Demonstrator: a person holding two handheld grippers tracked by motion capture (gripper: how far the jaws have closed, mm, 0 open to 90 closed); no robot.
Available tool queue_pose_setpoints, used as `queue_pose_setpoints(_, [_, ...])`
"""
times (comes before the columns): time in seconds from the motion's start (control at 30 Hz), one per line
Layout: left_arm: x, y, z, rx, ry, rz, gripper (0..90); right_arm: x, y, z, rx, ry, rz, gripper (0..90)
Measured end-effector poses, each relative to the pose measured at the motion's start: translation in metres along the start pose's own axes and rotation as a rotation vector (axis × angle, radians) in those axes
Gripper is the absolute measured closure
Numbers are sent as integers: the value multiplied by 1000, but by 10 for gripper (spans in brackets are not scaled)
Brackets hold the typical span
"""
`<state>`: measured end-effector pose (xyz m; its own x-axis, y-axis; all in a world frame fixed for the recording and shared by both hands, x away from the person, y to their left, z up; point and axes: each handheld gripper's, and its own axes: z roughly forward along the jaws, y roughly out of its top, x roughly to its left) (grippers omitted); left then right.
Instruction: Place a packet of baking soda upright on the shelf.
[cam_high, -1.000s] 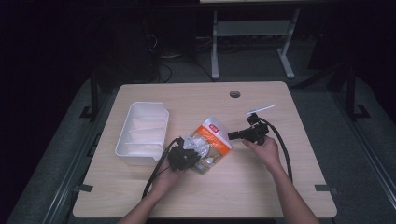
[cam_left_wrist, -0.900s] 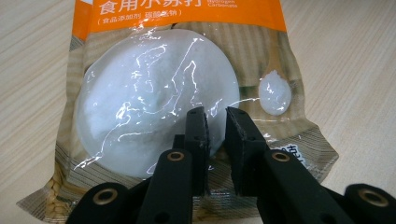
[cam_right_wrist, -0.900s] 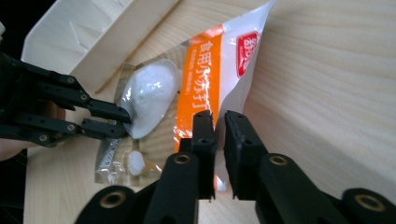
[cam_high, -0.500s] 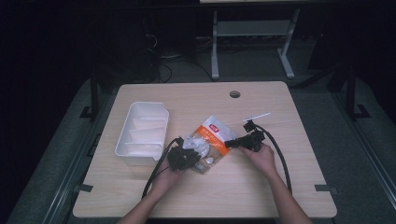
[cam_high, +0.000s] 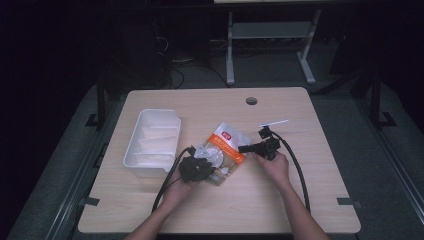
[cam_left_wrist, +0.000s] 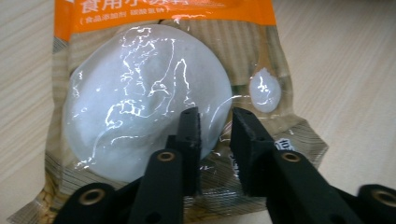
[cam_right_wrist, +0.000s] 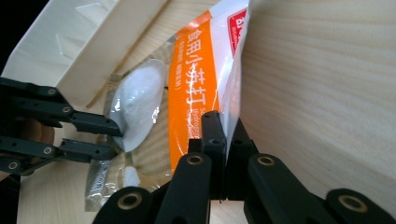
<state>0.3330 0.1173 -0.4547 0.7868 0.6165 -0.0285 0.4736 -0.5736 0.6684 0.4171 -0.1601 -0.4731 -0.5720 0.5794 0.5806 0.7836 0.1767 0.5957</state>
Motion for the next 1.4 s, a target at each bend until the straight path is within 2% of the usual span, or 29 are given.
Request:
queue_pose_setpoints(0.07, [0, 1, -2, -19, 0, -3, 672, 6, 2, -3, -2, -2, -36, 895])
queue_pose_setpoints(0.1, [0, 1, -2, -19, 0, -3, 656, 6, 2, -3, -2, -2, -36, 895])
queue_pose_setpoints(0.13, [-1, 2, -7, -49, 0, -6, 640, 13, 6, -7, 6, -15, -89, 896])
queue_pose_setpoints(0.17, [-1, 2, -7, -49, 0, -6, 629, 13, 6, -7, 6, -15, -89, 896])
queue_pose_setpoints(0.2, [-3, 3, -11, -79, 1, -1, 610, 20, 8, -10, 7, -28, -131, 897])
queue_pose_setpoints(0.23, [-3, 3, -11, -79, 1, -1, 586, 20, 8, -10, 7, -28, -131, 897])
queue_pose_setpoints(0.3, [-4, 4, -14, -102, 7, 1, 525, 32, 13, -19, 1, -39, -199, 897])
queue_pose_setpoints(0.37, [-5, 5, -17, -130, -2, -6, 470, 39, 17, -25, -4, -50, -242, 898])
queue_pose_setpoints(0.4, [-5, 5, -17, -130, -2, -6, 435, 39, 17, -25, -4, -50, -242, 898])
queue_pose_setpoints(0.43, [-5, 5, -19, -154, -10, -16, 388, 47, 20, -32, -6, -63, -287, 898])
queue_pose_setpoints(0.53, [-5, 5, -21, -183, -15, -19, 334, 58, 24, -42, -12, -70, -355, 898])
queue_pose_setpoints(0.57, [-5, 6, -24, -207, -24, -29, 316, 62, 25, -46, -13, -67, -373, 898])
queue_pose_setpoints(0.6, [-5, 6, -24, -207, -24, -29, 303, 66, 26, -50, -15, -67, -399, 898])
queue_pose_setpoints(0.63, [-5, 6, -24, -217, -23, -28, 303, 66, 26, -50, -15, -67, -399, 898])
queue_pose_setpoints(0.67, [-4, 6, -25, -230, -21, -25, 270, 73, 28, -56, -15, -61, -442, 899])
queue_pose_setpoints(0.8, [-3, 6, -27, -249, -29, -37, 244, 88, 30, -70, -17, -29, -535, 899])
queue_pose_setpoints(0.83, [-3, 6, -27, -255, -31, -39, 244, 88, 30, -70, -17, -29, -535, 899])
queue_pose_setpoints(0.93, [-2, 6, -31, -291, -26, -43, 238, 103, 29, -80, 0, 16, -614, 900])
queue_pose_setpoints(1.07, [0, 6, -32, -308, -42, -53, 230, 115, 25, -88, 30, 77, -684, 900])
queue_pose_setpoints(1.13, [1, 6, -31, -322, -64, -62, 220, 118, 23, -91, 36, 110, -710, 900])
queue_pose_setpoints(1.17, [1, 6, -31, -322, -64, -62, 221, 118, 23, -91, 36, 110, -710, 900])
queue_pose_setpoints(1.2, [1, 6, -30, -335, -84, -66, 221, 122, 21, -94, 33, 139, -735, 900])
queue_pose_setpoints(1.3, [-1, 7, -29, -344, -112, -49, 222, 125, 19, -97, 42, 190, -761, 900])
queue_pose_setpoints(1.33, [-1, 7, -29, -344, -112, -49, 228, 124, 18, -98, 48, 192, -769, 900])
queue_pose_setpoints(1.37, [-1, 8, -26, -352, -165, -49, 246, 122, 17, -99, 49, 217, -766, 900])
queue_pose_setpoints(1.4, [-1, 8, -26, -352, -165, -49, 261, 122, 17, -99, 49, 217, -766, 900])
